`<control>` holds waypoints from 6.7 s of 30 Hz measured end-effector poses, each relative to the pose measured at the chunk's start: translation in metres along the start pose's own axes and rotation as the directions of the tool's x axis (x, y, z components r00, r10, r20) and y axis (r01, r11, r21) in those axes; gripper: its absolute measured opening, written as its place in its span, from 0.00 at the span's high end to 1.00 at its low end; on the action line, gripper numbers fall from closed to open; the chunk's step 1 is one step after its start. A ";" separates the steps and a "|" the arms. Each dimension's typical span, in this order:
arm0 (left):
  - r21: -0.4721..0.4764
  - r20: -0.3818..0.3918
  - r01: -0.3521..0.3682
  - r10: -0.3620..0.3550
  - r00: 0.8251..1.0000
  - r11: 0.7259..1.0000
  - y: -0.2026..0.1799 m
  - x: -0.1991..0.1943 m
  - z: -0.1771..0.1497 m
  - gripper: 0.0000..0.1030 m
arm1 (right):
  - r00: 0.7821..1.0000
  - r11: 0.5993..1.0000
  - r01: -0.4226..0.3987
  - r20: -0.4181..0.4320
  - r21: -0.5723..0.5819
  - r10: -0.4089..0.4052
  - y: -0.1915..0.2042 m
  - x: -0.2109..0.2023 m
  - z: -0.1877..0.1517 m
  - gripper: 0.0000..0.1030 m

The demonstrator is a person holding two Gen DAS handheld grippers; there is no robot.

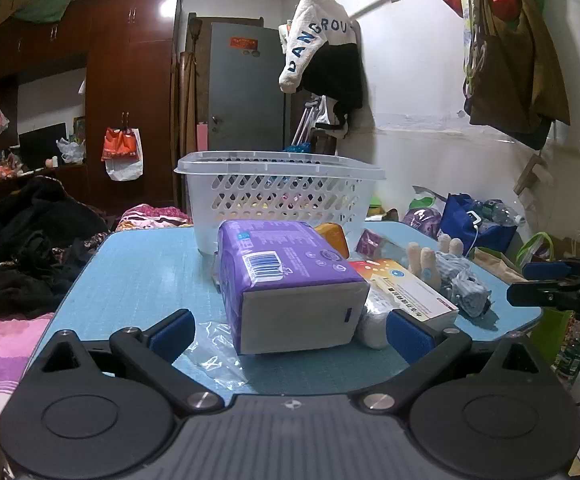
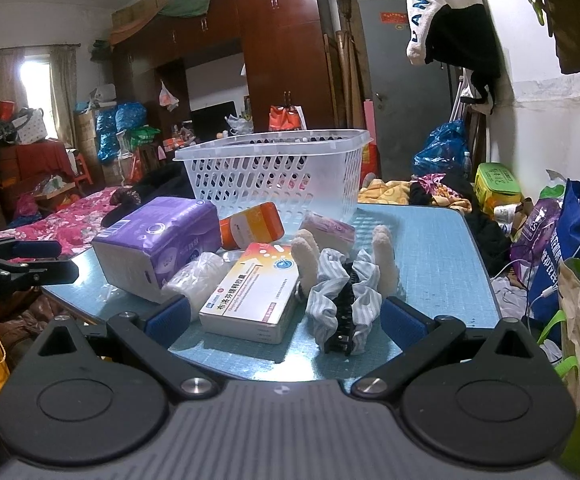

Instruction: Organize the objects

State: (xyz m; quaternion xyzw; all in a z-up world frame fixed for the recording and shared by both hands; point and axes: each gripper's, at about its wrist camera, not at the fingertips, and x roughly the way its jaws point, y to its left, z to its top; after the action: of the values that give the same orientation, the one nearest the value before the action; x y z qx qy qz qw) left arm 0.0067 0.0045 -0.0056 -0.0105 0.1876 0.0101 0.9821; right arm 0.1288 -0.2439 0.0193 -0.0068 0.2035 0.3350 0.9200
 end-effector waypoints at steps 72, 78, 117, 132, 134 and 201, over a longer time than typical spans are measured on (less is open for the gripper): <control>0.005 -0.019 0.005 -0.005 1.000 1.000 -0.003 0.005 -0.004 0.01 | 1.000 1.000 -0.001 -0.010 -0.004 0.001 -0.001 0.002 -0.003 0.00; 0.006 -0.022 0.007 -0.007 1.000 1.000 -0.004 0.005 -0.004 0.01 | 1.000 1.000 0.002 -0.011 -0.006 -0.002 -0.001 0.003 -0.003 0.00; 0.098 0.013 0.128 -0.129 0.991 0.987 -0.109 0.099 0.044 0.15 | 0.986 0.987 0.148 0.069 0.066 -0.152 -0.080 0.048 0.019 0.22; 0.075 -0.062 0.129 -0.124 0.990 0.989 -0.118 0.146 0.030 0.53 | 0.997 0.995 0.067 0.020 0.073 -0.069 -0.086 0.067 0.021 0.60; 0.070 -0.065 0.134 -0.130 0.989 0.988 -0.119 0.148 0.030 0.59 | 0.997 0.995 0.070 0.018 0.069 -0.072 -0.085 0.068 0.022 0.64; 0.147 -0.114 -0.071 0.088 0.990 0.987 0.008 0.260 0.207 0.78 | 0.991 0.996 0.055 -0.121 -0.073 -0.063 -0.023 0.234 0.196 0.69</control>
State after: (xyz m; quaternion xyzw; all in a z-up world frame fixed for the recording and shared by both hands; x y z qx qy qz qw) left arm 0.3240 0.0216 0.0904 0.0664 0.2469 0.0354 0.9661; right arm 0.3781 -0.0890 0.1077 -0.0654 0.2481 0.3134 0.9143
